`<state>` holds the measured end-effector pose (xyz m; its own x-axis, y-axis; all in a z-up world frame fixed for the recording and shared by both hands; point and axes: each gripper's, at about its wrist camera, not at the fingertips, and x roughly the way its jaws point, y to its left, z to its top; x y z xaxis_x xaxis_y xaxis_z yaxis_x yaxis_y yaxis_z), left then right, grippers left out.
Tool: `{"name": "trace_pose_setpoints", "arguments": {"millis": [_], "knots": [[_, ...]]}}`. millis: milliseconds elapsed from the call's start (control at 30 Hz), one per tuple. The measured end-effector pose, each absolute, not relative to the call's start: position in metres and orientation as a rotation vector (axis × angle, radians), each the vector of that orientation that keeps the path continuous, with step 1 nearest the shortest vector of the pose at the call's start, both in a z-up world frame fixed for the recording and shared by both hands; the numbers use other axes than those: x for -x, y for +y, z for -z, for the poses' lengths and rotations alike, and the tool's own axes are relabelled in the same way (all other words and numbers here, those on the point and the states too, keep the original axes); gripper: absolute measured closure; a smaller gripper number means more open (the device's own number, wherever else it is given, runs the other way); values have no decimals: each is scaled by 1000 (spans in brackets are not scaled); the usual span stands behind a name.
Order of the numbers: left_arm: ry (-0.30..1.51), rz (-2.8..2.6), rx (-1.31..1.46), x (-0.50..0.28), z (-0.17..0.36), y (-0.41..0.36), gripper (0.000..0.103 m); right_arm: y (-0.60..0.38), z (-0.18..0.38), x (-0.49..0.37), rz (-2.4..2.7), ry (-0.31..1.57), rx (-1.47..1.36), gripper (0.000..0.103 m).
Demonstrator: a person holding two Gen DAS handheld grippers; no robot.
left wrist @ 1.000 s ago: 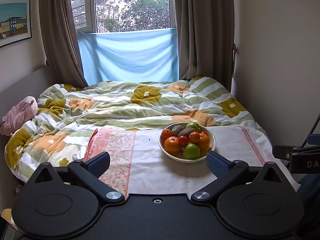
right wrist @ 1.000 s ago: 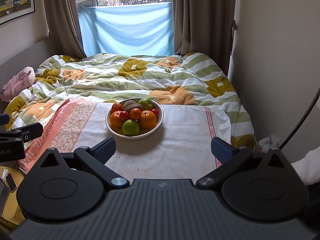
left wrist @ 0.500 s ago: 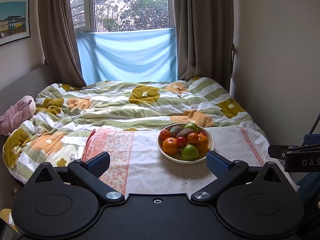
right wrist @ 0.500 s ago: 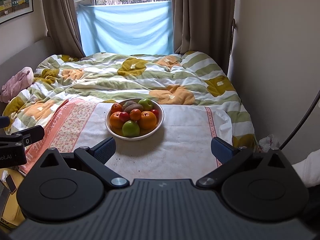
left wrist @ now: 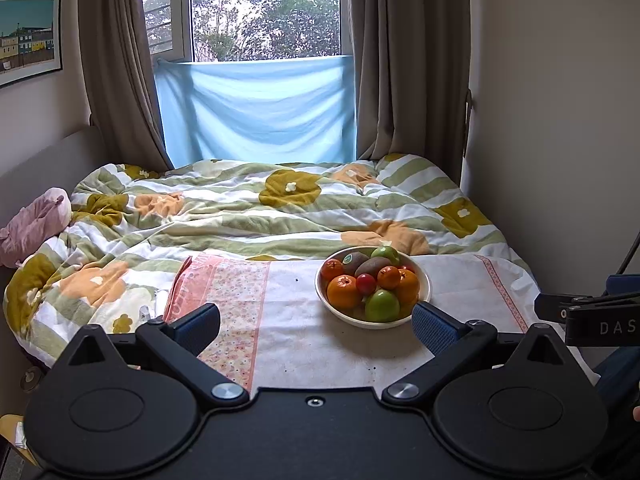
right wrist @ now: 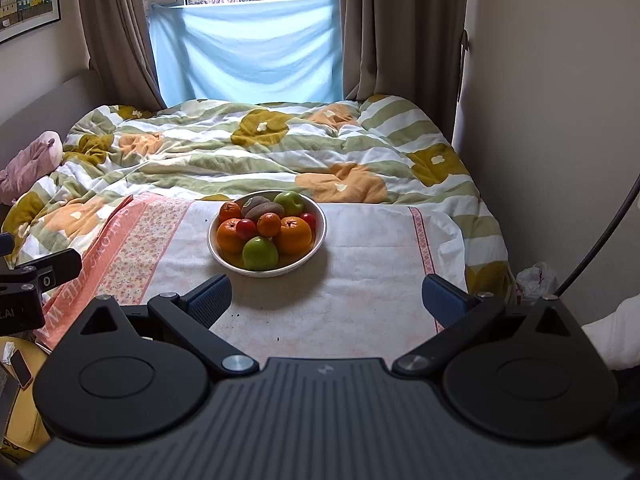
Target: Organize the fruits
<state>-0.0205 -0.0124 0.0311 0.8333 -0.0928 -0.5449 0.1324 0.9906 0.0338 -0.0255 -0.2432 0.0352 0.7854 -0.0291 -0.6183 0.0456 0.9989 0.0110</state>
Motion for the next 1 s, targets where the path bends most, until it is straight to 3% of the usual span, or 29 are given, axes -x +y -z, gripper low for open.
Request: {"name": "trace_pose_setpoints", "arguments": {"millis": [1000], "knots": [[563, 98, -62, 0, -32, 0, 0, -238, -28, 16, 44, 685, -32, 0]]}}
